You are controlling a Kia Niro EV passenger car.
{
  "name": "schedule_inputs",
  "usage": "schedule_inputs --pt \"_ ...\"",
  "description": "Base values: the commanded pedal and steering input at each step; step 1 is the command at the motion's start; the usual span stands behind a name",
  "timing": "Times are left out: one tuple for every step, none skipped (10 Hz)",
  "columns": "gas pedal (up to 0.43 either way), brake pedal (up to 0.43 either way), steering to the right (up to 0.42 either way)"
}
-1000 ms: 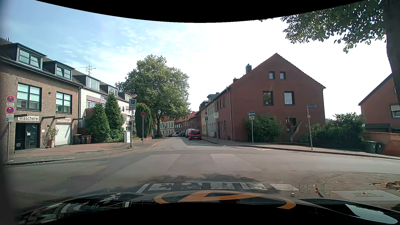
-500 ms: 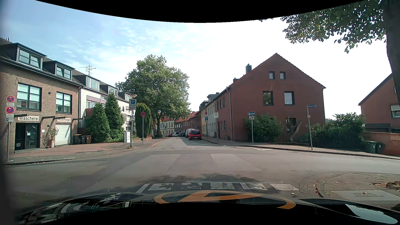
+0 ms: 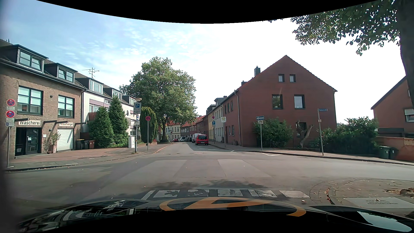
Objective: Follow the waypoints while adhering to traffic rules and regulations
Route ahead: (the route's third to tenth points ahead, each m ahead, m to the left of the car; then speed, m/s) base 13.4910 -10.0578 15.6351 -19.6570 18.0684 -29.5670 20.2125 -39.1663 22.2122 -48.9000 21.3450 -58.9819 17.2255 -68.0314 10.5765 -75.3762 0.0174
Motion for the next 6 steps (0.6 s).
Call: schedule_inputs --pt "0.000 0.037 0.007" --pt "0.000 0.037 0.008" --pt "0.000 0.049 0.008" --pt "0.000 0.067 0.008" --pt "0.000 0.079 0.008" --pt "0.000 0.085 0.008"
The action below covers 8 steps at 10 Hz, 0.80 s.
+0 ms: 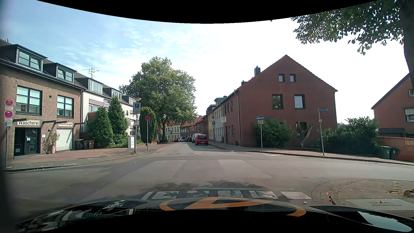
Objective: Follow the waypoints while adhering to traffic rules and regulations
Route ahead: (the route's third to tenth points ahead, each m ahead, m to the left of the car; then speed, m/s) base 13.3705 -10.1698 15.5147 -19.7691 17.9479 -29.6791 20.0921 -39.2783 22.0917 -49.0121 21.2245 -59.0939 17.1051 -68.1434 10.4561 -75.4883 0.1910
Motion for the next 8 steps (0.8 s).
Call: schedule_inputs --pt "0.000 0.091 0.009" --pt "0.000 0.098 0.009" --pt "0.000 0.122 0.010" --pt "0.000 0.152 0.009" --pt "0.000 0.165 0.009" --pt "0.000 0.171 0.010" --pt "0.000 0.171 0.010" --pt "0.000 0.171 0.009"
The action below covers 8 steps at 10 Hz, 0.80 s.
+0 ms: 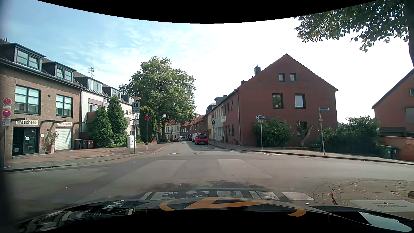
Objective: Follow the waypoints while adhering to traffic rules and regulations
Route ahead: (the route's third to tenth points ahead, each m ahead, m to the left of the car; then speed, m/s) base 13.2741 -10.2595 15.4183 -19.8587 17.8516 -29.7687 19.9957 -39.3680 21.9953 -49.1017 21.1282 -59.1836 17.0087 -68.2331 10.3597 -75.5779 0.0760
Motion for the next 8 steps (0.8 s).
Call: schedule_inputs --pt "0.000 0.171 0.009" --pt "0.000 0.171 0.009" --pt "0.000 0.171 0.009" --pt "0.000 0.165 0.010" --pt "0.000 0.152 0.010" --pt "0.000 0.140 0.010" --pt "0.000 0.128 0.010" --pt "0.000 0.104 0.010"
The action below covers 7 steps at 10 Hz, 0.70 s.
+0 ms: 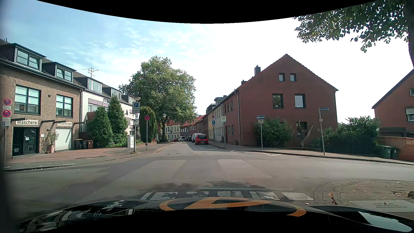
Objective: Follow the waypoints while adhering to traffic rules and regulations
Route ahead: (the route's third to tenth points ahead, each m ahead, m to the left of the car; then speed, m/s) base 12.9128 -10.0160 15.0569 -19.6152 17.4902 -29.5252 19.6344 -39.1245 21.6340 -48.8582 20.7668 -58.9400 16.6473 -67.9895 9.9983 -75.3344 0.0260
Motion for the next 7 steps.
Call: schedule_inputs --pt "0.000 0.079 0.010" --pt "0.000 0.049 0.010" --pt "0.000 0.018 0.011" --pt "0.000 0.018 0.011" --pt "0.000 0.037 0.011" --pt "0.000 0.049 0.011" --pt "0.000 0.049 0.011"
